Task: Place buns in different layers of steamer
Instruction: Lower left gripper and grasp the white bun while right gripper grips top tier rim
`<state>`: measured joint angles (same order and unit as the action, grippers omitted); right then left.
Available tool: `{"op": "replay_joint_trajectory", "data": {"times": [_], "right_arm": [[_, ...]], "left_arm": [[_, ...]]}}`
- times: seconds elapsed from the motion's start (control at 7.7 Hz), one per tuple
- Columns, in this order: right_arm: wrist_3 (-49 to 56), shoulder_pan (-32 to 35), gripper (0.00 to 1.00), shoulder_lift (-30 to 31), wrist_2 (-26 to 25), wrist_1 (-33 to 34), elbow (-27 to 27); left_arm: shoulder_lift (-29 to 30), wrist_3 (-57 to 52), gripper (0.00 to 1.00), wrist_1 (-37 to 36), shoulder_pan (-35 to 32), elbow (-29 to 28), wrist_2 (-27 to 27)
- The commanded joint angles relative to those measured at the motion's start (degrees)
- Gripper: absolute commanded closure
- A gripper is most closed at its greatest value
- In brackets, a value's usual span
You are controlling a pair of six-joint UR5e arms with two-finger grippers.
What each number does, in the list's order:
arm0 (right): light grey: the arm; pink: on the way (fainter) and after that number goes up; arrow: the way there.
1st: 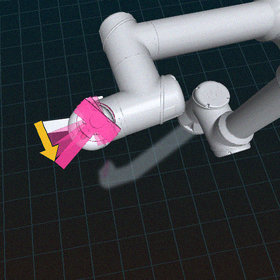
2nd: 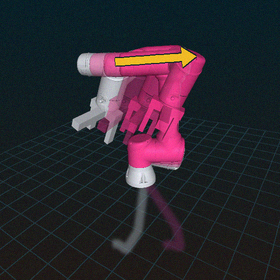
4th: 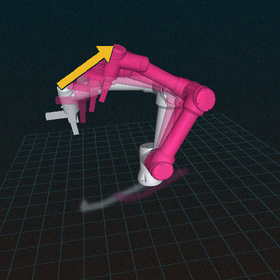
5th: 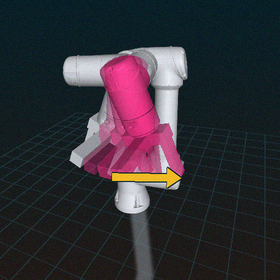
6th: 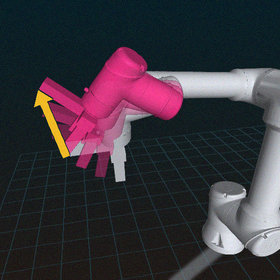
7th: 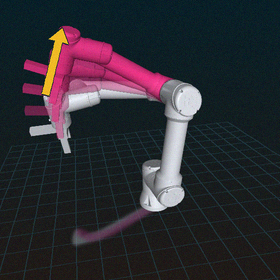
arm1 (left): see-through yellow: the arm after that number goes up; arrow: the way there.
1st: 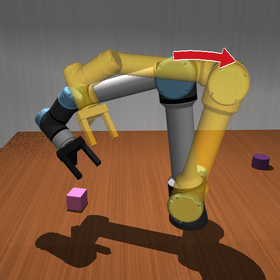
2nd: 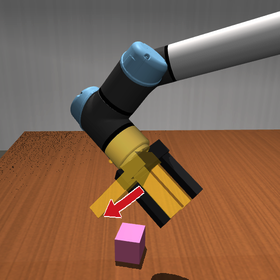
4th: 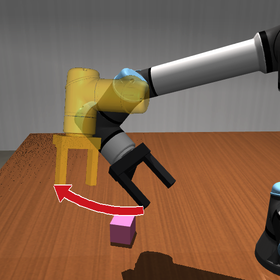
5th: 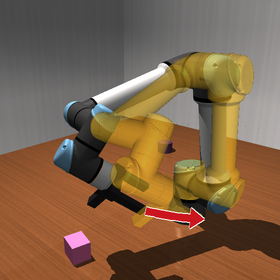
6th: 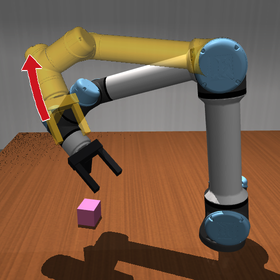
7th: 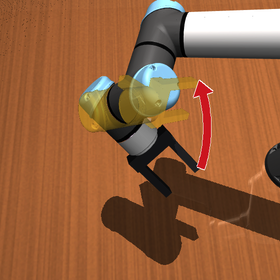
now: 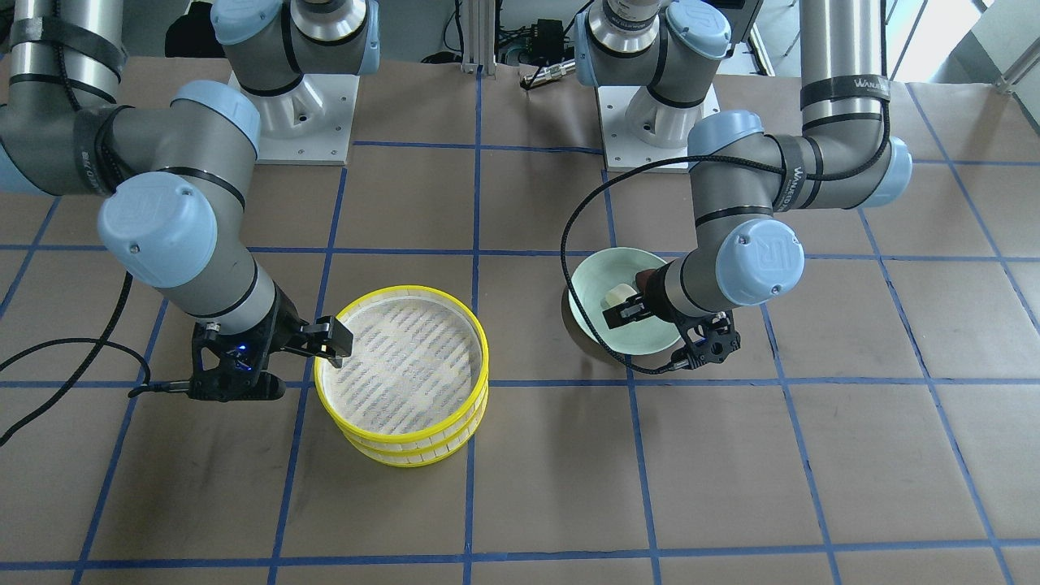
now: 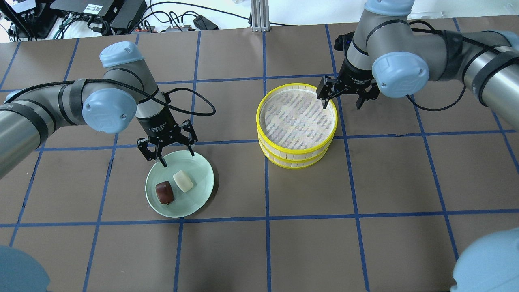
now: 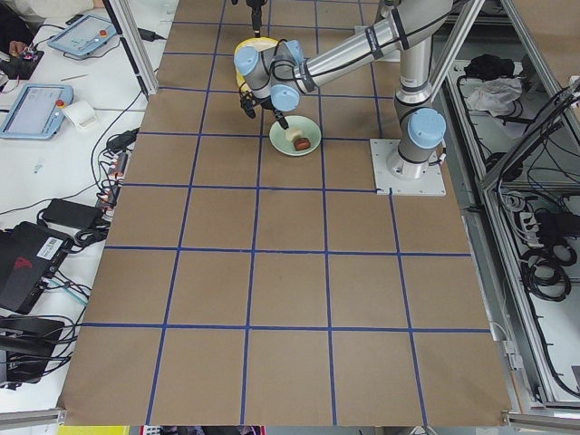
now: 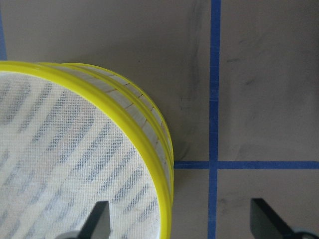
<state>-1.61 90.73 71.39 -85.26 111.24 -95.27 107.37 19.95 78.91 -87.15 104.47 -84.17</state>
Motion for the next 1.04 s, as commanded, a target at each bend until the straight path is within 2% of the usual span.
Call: {"op": "replay_joint_trajectory", "data": {"times": [0.0, 0.52, 0.91], "right_arm": [[-1.6, 0.3, 0.00, -2.4, 0.2, 1.2, -0.7], [-1.6, 0.9, 0.02, -2.9, 0.2, 2.1, -0.8], [-1.6, 0.9, 0.24, -3.0, 0.2, 3.2, -0.7]], "left_arm": [[0.6, 0.1, 0.19, 1.5, 0.0, 1.0, -0.4], [3.2, 1.4, 0.20, 1.5, 0.0, 1.2, -0.3], [4.1, 2.2, 0.20, 1.3, 0.0, 1.0, -0.4]]}}
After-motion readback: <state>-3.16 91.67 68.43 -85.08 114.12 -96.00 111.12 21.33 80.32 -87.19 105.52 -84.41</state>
